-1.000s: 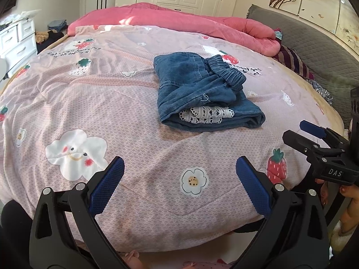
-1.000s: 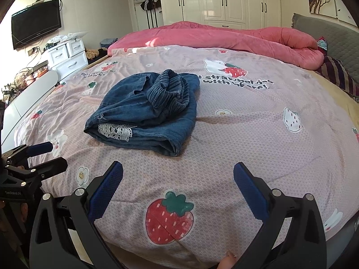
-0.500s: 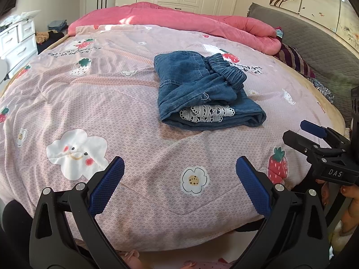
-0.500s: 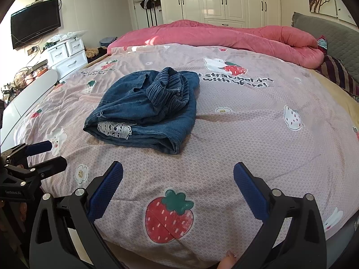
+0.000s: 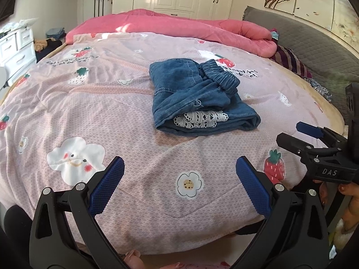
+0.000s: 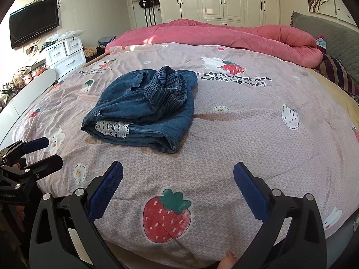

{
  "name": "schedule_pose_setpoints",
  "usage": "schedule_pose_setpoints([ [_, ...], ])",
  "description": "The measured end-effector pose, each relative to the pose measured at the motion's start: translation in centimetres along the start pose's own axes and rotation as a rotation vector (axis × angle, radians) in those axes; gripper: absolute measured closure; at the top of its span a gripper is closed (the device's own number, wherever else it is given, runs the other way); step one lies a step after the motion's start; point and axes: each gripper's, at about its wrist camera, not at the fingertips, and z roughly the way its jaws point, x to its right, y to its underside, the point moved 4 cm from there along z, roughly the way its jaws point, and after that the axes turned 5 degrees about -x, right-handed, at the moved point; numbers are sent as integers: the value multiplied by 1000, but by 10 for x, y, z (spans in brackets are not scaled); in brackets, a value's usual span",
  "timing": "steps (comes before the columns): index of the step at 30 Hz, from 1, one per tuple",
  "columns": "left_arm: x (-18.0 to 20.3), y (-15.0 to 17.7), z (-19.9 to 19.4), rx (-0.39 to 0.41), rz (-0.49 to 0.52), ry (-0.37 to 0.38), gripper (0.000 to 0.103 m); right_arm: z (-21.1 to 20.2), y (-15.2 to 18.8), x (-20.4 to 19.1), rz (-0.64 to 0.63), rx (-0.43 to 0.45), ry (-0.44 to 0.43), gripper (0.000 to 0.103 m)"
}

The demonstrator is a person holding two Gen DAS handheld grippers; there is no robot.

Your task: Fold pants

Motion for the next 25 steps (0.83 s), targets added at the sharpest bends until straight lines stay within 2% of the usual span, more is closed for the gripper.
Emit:
schedule_pose_setpoints([
  [5,-2,-5,-7,26,-16,-7,9,2,1,3,6,-12,15,4],
  [7,-5,-8,-8,22,-20,-57,9,3,1,4,8,-17,24,4],
  [9,-8,-11,-8,13,-27,-72,9,4,1,7,11,-21,33,4],
  [12,-15,-16,-11,19,-61,-36,9,6,2,13,29,-27,42,4],
  [16,-22,-24,-15,42,-62,-61,9,11,1,26,58,-37,61,4],
  [18,-31,-31,-9,19,-76,-65,9,14,-2,38,76,-39,69,4],
  [20,-45,-39,-3,10,-87,-127,9,16,-8,56,115,-30,76,4],
  [22,-66,-51,5,3,-102,-156,9,17,-16,79,152,-17,94,4],
  [25,-103,-68,20,-8,-127,-206,9,24,-35,135,212,4,180,4],
])
